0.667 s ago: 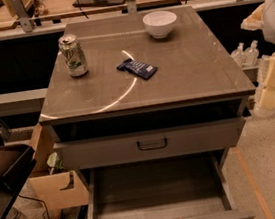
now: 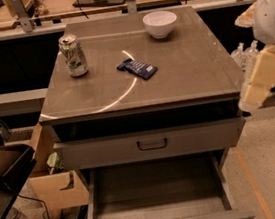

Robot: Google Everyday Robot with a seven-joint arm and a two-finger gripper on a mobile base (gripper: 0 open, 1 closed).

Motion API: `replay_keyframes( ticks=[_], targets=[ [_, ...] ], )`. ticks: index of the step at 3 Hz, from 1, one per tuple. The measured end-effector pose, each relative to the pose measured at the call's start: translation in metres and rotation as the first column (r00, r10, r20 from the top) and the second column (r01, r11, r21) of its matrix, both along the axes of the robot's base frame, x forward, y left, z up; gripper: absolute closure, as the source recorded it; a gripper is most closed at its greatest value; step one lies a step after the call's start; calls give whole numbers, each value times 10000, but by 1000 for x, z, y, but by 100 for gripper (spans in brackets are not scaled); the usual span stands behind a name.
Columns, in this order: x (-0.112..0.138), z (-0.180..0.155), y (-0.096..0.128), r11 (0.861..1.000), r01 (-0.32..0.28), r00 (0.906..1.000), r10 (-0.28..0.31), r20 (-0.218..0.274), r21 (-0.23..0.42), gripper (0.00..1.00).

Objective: Place 7up can into middle drawer

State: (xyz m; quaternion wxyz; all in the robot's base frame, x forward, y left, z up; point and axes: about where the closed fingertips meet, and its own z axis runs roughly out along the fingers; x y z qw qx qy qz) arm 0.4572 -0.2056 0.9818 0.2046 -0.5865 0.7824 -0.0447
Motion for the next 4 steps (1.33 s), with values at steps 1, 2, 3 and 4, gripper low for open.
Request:
replay_keyframes(
  ticks=[1,2,3,4],
  targets=[
    [29,-14,19,9915,490,9966,-566,600,1208,0],
    [63,-31,53,9495,423,9918,-773,1014,3108,0],
    [99,-45,119,8127,-872,9805,-324,1940,5761,0],
    [130,-23,156,6921,-2130,9397,-483,3387,6896,0]
  ],
)
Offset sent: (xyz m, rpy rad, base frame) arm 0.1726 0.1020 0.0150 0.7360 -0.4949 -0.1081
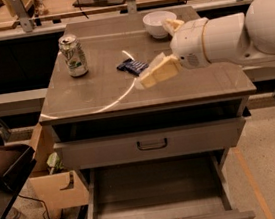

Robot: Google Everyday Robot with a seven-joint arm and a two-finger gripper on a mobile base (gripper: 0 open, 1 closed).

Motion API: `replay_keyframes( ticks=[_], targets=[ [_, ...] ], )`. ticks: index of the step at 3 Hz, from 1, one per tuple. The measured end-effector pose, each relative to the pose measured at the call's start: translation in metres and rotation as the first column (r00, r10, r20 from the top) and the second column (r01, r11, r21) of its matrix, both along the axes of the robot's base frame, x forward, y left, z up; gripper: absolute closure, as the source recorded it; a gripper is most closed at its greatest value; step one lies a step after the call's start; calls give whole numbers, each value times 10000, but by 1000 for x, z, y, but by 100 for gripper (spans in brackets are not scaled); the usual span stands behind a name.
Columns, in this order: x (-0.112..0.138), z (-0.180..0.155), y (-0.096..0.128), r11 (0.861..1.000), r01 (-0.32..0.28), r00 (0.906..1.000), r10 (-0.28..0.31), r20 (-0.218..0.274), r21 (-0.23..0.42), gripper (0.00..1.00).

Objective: Place 7up can into middle drawer

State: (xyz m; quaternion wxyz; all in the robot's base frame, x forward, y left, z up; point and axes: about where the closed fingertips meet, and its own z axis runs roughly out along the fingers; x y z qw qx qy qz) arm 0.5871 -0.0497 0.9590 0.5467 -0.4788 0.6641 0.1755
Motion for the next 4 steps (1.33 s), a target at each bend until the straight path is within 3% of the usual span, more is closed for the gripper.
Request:
replay_keyframes(
  ticks=[1,2,3,4],
  targets=[
    [9,15,21,9998,-27,9964,12,844,178,0],
    [9,15,21,9998,-28,9964,13,845,178,0],
    [41,3,52,9960,-257,9985,214,505,852,0],
    [71,-6,87,9922,-609,9978,578,312,1091,0]
  ],
)
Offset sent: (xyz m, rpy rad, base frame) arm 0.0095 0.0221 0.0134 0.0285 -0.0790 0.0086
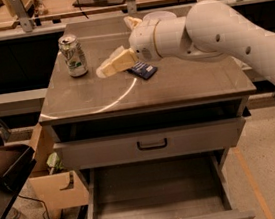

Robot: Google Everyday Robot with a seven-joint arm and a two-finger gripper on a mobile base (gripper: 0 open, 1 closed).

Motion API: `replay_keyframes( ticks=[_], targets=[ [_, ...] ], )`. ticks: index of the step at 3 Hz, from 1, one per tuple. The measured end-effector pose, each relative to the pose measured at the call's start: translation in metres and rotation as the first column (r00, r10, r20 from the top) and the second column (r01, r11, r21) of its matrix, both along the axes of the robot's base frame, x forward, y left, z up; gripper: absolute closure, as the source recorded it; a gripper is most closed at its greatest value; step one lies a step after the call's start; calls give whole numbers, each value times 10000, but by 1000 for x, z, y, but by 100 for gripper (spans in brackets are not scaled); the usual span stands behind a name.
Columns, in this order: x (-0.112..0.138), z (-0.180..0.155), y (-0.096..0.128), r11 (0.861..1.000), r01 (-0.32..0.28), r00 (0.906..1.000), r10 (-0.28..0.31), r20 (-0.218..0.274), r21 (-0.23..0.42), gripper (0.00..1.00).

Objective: Place 7up can into middle drawer

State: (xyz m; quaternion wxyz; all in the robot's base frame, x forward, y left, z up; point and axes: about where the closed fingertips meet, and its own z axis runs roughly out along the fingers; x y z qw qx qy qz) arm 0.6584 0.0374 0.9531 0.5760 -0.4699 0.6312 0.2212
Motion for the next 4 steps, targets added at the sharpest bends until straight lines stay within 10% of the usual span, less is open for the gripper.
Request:
replay_keyframes(
  ticks=[4],
  targets=[
    [73,-38,83,9941,-515,9981,546,-300,955,0]
  ],
)
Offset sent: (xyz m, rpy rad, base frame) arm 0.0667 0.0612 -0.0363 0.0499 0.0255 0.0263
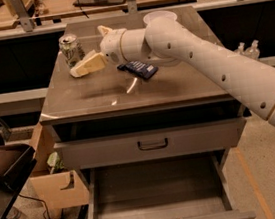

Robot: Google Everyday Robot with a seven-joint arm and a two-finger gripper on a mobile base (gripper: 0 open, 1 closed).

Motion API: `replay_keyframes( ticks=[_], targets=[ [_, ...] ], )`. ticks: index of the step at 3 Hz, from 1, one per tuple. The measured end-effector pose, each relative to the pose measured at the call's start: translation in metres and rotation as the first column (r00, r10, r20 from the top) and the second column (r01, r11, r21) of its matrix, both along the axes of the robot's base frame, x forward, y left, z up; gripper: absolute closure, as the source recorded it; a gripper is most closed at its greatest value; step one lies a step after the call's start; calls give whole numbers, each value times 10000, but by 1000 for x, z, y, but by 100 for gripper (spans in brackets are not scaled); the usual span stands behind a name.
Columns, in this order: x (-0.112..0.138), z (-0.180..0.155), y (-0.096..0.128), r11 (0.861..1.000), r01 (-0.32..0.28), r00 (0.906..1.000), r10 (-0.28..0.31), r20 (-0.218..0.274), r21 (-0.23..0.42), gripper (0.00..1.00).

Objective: Place 7up can into middle drawer

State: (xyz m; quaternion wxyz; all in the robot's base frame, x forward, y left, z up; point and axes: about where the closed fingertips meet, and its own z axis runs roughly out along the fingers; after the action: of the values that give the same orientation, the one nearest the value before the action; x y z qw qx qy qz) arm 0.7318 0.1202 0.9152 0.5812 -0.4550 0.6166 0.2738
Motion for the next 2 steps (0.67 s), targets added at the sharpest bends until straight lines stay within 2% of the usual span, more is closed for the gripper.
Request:
replay_keyframes(
  ticks=[2],
  targets=[
    [17,-5,31,9989,-159,9997,169,-202,450,0]
  ],
)
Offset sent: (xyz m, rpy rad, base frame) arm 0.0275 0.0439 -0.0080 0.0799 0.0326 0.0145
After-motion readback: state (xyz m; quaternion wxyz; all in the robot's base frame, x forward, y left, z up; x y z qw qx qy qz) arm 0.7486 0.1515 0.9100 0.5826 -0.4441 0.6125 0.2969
